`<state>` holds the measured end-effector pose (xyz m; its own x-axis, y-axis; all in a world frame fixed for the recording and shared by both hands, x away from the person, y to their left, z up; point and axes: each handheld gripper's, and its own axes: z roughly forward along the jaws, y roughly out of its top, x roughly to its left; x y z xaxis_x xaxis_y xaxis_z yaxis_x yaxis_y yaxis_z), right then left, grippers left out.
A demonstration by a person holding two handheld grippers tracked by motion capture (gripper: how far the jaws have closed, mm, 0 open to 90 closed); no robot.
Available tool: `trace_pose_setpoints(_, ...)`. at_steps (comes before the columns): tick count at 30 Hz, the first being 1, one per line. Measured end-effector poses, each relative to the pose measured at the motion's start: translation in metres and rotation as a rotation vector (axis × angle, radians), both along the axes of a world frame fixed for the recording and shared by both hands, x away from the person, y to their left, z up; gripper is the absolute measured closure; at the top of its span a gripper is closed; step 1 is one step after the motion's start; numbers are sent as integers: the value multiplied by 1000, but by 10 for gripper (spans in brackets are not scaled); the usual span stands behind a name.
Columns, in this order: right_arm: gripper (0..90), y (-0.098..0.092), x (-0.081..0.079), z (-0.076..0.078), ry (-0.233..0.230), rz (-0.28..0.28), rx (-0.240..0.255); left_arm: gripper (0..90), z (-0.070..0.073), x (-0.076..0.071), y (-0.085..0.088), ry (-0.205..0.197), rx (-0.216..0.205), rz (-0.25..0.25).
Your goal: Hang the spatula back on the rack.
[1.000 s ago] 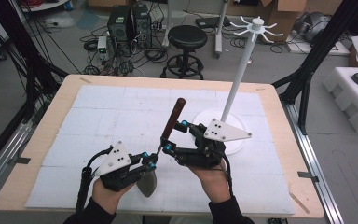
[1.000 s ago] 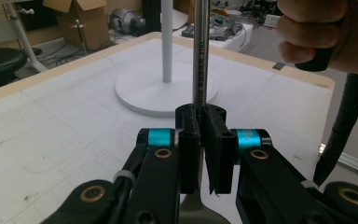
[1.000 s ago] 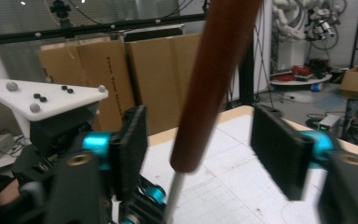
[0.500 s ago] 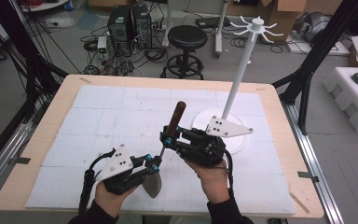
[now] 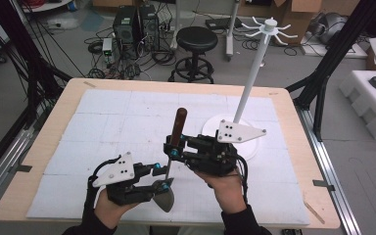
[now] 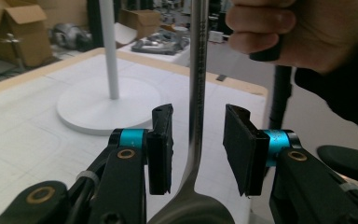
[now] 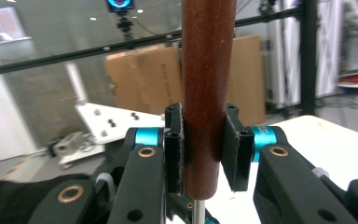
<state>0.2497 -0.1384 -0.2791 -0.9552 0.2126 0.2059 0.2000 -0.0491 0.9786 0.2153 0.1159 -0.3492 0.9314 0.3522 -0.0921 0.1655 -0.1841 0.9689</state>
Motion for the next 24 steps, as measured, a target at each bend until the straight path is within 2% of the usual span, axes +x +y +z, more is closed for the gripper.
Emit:
trace_pose_setpoints(3, 734, -2, 3, 1, -9, 69, 5, 661, 1, 1, 2, 17, -28, -74)
trace_pose_setpoints(5, 734, -3, 4, 1, -6, 126, 0, 701, 0, 1, 3, 16, -45, -101)
trace_pose_setpoints(7, 734, -2, 5, 0, -15, 170, 5, 732, 0, 2, 3, 12, -42, -128)
trace_pose_setpoints(11, 734, -2, 7, 0, -15, 214, 21, 819, 0, 2, 3, -1, -49, -151)
trace_pose_setpoints(14, 733, -2, 7, 0, -19, 229, 33, 833, 0, 2, 4, -4, -57, -152)
trace_pose_setpoints(17, 717, -1, 4, -1, -35, 204, 48, 836, 0, 2, 4, -11, -54, -131)
trace_pose_setpoints(19, 462, -1, 1, -2, -42, 133, 72, 837, 0, 1, 4, -10, -33, -108)
trace_pose_setpoints(21, 441, -1, -1, -2, -38, 84, 69, 837, -1, 1, 4, -6, -24, -90)
trace_pose_setpoints(24, 410, 1, -4, -2, -51, 21, 35, 838, -1, 1, 3, -8, -31, -56)
